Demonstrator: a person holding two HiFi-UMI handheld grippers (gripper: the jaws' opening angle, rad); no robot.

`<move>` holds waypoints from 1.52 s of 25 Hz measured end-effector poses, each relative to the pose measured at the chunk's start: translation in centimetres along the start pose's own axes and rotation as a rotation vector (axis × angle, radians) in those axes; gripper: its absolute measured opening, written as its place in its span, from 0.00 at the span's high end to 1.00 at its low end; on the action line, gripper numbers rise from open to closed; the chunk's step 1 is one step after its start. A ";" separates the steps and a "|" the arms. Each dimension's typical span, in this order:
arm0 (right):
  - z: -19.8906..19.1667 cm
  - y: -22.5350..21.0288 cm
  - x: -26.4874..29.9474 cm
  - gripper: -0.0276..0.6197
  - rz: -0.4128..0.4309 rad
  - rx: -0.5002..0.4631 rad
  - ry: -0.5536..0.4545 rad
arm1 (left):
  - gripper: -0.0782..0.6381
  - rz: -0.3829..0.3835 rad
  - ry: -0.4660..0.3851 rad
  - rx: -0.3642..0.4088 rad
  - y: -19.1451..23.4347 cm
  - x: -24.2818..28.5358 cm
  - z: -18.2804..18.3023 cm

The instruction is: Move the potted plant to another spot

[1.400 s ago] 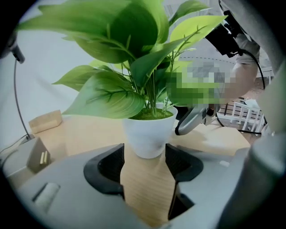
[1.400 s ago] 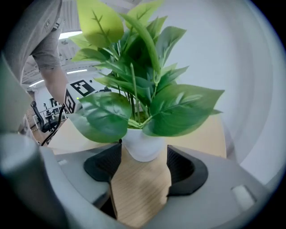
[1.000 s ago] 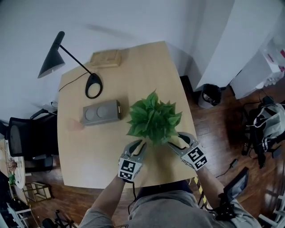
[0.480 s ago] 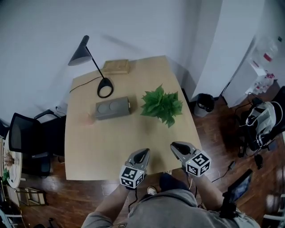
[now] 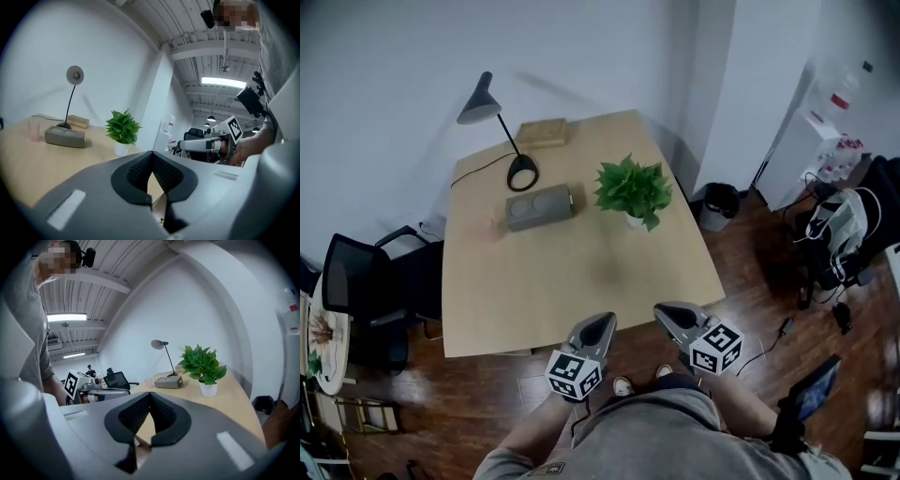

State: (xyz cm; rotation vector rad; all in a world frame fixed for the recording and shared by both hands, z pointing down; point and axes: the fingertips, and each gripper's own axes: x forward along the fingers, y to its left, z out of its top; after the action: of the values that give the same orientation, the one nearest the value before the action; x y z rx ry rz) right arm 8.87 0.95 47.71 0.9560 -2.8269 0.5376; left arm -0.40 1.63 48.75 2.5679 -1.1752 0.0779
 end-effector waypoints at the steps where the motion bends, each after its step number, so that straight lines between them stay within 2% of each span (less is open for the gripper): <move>1: 0.1 0.4 -0.3 0.95 0.008 0.002 -0.003 | 0.89 0.004 0.000 -0.007 -0.3 -0.3 -0.1; 5: 0.8 1.4 -1.7 0.95 0.036 -0.008 -0.012 | 0.89 0.032 -0.010 -0.026 -1.4 -0.9 -0.2; 14: 1.1 1.0 -4.5 0.95 0.062 -0.007 -0.043 | 0.89 0.052 -0.042 0.002 -4.2 -0.3 0.5; 38: 1.5 2.0 -5.4 0.95 0.107 -0.029 -0.051 | 0.89 0.077 -0.059 0.028 -5.1 -1.3 1.3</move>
State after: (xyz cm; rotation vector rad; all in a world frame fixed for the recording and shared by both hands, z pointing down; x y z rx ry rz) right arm 11.92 4.95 44.59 0.8283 -2.9361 0.4885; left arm 2.48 5.32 45.95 2.5649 -1.3042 0.0364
